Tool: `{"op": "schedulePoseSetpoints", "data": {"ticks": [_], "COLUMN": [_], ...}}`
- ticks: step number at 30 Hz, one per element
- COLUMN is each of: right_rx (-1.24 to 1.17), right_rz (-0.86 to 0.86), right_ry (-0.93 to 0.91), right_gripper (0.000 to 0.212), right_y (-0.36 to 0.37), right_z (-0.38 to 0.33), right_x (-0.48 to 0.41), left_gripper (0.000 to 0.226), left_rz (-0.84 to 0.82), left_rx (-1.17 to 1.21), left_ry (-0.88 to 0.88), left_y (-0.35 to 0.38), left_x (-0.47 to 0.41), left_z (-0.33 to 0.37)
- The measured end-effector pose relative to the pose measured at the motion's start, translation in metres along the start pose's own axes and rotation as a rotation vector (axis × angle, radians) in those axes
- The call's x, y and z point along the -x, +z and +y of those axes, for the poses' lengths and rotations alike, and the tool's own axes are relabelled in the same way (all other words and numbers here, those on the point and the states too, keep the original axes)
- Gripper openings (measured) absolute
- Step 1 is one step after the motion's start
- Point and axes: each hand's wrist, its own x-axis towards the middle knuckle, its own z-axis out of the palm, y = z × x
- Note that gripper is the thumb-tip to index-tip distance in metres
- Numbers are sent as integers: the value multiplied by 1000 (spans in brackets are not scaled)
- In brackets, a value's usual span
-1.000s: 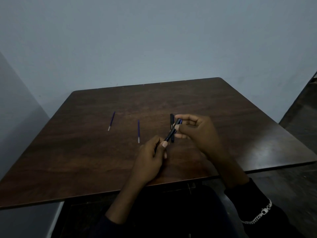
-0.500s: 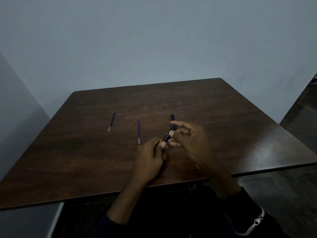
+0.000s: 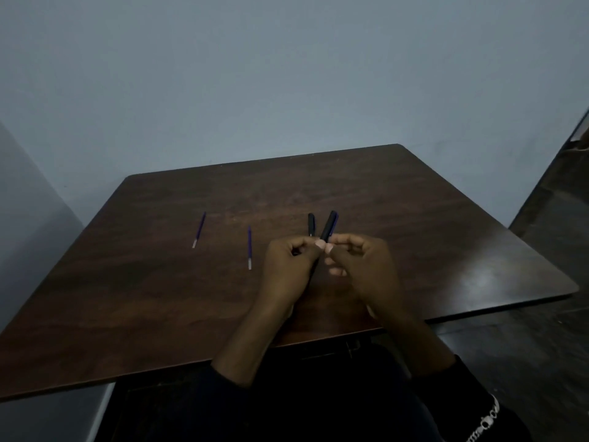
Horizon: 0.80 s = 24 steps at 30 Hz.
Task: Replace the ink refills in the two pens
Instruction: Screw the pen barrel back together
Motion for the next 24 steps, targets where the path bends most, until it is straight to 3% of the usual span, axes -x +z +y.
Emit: {"op": "schedulePoseSetpoints", "data": {"ticks": [7, 10, 14, 24], "right_rx": [181, 283, 410, 598], "right_rz": [-87, -68, -3, -7], "right_ry": [156, 167, 190, 253], "right_gripper": [29, 23, 8, 9], "right_y": [-43, -59, -70, -77], "right_z": [-19, -21, -19, -13], "right_x": [-34, -56, -86, -115], "left_gripper": [12, 8, 5, 3], "left_rz": [-60, -80, -64, -36], "left_rx": [76, 48, -23, -168], "left_ry": [-315, -398, -442, -440], "left_y": [47, 68, 92, 116], "left_x": [-48, -71, -100, -131], "left_z": [16, 20, 18, 5]}}
